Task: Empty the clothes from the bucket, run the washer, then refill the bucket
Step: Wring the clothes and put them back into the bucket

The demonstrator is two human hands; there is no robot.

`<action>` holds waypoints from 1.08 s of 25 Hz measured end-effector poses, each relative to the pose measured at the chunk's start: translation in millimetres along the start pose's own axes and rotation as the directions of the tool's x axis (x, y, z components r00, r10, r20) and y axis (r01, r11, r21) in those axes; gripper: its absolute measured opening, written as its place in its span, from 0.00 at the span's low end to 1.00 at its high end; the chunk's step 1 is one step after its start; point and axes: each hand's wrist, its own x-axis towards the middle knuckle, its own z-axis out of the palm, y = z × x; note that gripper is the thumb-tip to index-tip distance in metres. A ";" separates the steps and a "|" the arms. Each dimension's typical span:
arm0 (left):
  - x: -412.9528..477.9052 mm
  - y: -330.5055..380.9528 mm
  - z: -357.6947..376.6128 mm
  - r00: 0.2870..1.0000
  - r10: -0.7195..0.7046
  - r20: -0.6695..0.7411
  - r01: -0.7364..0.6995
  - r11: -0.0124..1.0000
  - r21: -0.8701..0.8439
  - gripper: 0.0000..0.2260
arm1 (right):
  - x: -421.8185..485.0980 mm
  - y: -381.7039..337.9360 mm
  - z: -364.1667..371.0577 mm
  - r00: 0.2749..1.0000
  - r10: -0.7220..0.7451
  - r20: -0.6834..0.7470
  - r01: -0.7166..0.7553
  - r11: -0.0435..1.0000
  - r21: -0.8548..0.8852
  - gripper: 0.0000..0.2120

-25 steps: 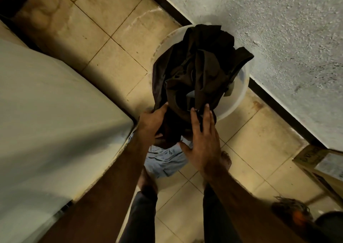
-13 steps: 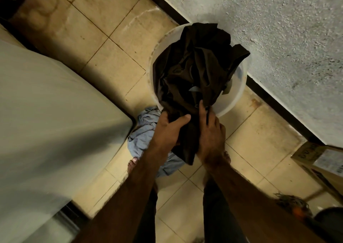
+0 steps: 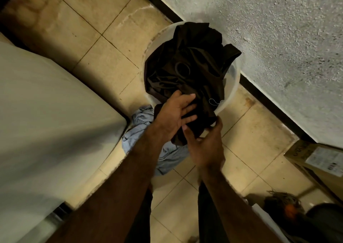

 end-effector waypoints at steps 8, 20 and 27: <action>12.4 -22.8 -33.7 0.769 0.211 -0.603 -0.083 0.969 0.234 0.07 | 74.3 -11.7 5.9 0.842 0.498 0.207 -0.529 0.689 0.495 0.09; 14.9 -74.4 -56.5 0.869 -0.074 -0.489 0.191 0.962 0.193 0.04 | 48.4 26.6 6.3 0.750 0.590 0.300 -0.657 0.604 0.451 0.37; 2.6 -93.7 -48.1 0.878 -0.124 -0.463 0.303 0.892 0.336 0.06 | 31.1 33.6 19.3 0.783 0.395 0.481 -0.621 0.548 0.561 0.14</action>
